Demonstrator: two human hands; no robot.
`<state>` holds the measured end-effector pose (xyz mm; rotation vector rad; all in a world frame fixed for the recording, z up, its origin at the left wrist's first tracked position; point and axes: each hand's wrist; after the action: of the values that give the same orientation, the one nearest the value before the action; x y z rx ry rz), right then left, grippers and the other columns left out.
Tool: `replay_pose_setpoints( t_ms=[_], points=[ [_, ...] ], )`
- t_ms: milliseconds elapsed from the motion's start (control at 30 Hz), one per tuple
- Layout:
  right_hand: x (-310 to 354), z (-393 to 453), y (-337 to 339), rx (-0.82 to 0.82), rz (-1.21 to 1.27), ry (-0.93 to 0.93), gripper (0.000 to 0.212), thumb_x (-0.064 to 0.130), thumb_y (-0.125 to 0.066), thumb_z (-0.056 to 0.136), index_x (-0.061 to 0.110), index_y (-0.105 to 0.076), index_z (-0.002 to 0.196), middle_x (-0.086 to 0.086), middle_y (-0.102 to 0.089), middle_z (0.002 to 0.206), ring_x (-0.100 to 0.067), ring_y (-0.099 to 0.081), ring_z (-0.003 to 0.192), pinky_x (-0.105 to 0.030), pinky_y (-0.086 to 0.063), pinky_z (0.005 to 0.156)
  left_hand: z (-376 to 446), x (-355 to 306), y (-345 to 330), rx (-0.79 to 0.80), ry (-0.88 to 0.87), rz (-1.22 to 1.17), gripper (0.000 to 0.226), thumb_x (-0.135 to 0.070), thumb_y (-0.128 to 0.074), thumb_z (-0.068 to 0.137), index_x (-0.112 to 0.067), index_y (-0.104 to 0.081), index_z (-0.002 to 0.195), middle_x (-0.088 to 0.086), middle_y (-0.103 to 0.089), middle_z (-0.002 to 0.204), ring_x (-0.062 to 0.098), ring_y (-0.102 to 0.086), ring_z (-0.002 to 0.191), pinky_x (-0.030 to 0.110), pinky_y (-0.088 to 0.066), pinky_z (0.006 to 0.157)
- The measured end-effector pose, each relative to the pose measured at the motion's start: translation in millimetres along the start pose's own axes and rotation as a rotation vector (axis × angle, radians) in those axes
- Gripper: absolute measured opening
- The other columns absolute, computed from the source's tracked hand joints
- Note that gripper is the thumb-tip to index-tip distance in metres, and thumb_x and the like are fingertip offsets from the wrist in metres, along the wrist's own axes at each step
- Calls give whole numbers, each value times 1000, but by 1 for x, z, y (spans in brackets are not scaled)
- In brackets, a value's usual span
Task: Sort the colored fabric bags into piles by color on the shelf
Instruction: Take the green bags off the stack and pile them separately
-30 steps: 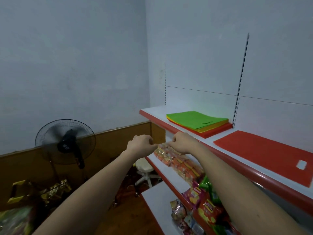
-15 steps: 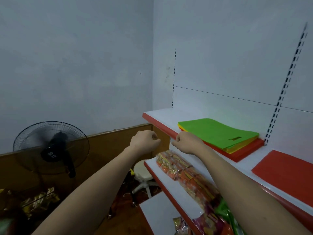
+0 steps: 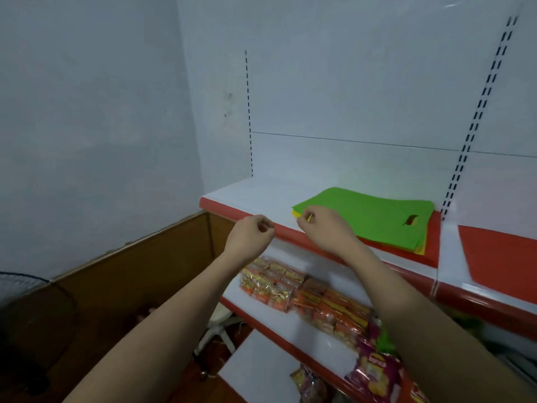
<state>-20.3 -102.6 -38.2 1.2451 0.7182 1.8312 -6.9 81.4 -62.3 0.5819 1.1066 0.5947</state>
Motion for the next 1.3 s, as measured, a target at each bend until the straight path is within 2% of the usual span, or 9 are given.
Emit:
replay_pose_setpoints(
  t_ms=[267, 433, 533, 600, 700, 967, 1100, 1200, 1300],
  points=[
    [-79, 25, 41, -417, -62, -296, 14, 15, -53, 87, 14, -62, 97, -8, -64, 92, -29, -59, 88, -36, -47, 74, 93, 1, -51, 79, -81, -133, 14, -24, -61, 84, -25, -70, 94, -5, -68, 91, 13, -59, 72, 29, -46, 68],
    [-140, 14, 55, -483, -273, -676, 33, 15, -56, 82, 13, -57, 115, -17, -50, 124, -37, -42, 118, -45, -40, 94, 148, -9, -84, 110, -128, -32, 35, -42, -55, 76, -29, -71, 103, -4, -66, 105, 24, -55, 108, 38, -47, 91],
    [-165, 6, 49, -491, -141, -764, 33, 17, -61, 82, 13, -54, 114, -18, -45, 125, -35, -40, 119, -40, -37, 96, 172, -11, -109, 145, -142, 47, 34, -42, -54, 83, -30, -70, 111, 2, -62, 121, 26, -49, 117, 39, -42, 97],
    [-175, -1, 45, -572, -7, -727, 32, 13, -65, 81, 13, -56, 111, -18, -46, 121, -30, -45, 108, -29, -37, 82, 177, -8, -123, 200, -146, 45, 46, -46, -49, 76, -29, -70, 113, 3, -59, 125, 26, -50, 118, 39, -42, 99],
    [-183, -11, 41, -681, 154, -636, 32, 9, -69, 80, 18, -56, 108, -13, -52, 113, -22, -50, 91, -27, -39, 67, 183, 2, -133, 255, -132, -34, 53, -47, -51, 69, -27, -69, 115, 3, -54, 127, 26, -49, 120, 40, -42, 102],
    [-186, -22, 39, -723, 230, -609, 28, 12, -76, 80, 20, -62, 104, -2, -58, 95, -20, -57, 83, -29, -47, 69, 189, 13, -136, 246, -116, -191, 64, -48, -58, 63, -23, -67, 120, 6, -53, 123, 28, -50, 119, 44, -45, 101],
    [-189, -22, 39, -771, 228, -610, 19, 7, -73, 84, 18, -67, 98, 0, -59, 83, -24, -57, 81, -36, -50, 73, 191, 17, -139, 237, -113, -192, 65, -54, -77, 69, -21, -65, 123, 6, -51, 125, 27, -47, 121, 43, -43, 102],
    [-191, -24, 36, -804, 170, -586, 16, 6, -68, 88, 18, -69, 98, -3, -64, 88, -24, -59, 81, -39, -52, 73, 190, 17, -142, 216, -126, -128, 62, -59, -74, 74, -22, -64, 123, 3, -48, 126, 23, -41, 124, 39, -40, 103],
    [-194, -26, 34, -826, 153, -564, 21, 4, -64, 90, 21, -68, 102, -7, -66, 99, -23, -60, 82, -30, -46, 66, 189, 13, -142, 221, -127, -76, 67, -61, -73, 75, -19, -61, 126, 5, -46, 130, 24, -37, 126, 39, -38, 103]
  ],
)
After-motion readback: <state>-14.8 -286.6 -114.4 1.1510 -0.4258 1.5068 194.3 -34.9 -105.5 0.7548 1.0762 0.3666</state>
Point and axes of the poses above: each hand's wrist, its own z-axis towards the middle knuckle, its own y-axis out of the back of the hand, x = y × z
